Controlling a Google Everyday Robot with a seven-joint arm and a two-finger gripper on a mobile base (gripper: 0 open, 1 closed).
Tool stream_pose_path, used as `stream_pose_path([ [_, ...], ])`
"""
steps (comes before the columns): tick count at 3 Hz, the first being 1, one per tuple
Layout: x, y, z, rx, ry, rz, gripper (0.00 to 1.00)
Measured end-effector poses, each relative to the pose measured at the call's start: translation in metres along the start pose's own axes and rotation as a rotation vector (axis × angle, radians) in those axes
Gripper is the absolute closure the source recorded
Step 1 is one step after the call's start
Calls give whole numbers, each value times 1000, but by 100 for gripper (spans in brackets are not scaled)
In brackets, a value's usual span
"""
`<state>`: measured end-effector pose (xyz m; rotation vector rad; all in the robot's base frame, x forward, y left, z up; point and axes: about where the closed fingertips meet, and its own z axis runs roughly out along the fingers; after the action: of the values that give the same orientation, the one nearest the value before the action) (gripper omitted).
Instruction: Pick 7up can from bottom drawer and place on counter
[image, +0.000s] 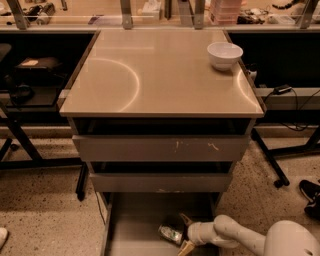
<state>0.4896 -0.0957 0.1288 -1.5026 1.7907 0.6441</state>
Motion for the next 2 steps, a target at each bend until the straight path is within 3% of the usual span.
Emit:
stream_pose_path([
  [1, -26, 3, 5, -44, -78, 2, 0],
  [2, -26, 3, 5, -44, -78, 2, 0],
])
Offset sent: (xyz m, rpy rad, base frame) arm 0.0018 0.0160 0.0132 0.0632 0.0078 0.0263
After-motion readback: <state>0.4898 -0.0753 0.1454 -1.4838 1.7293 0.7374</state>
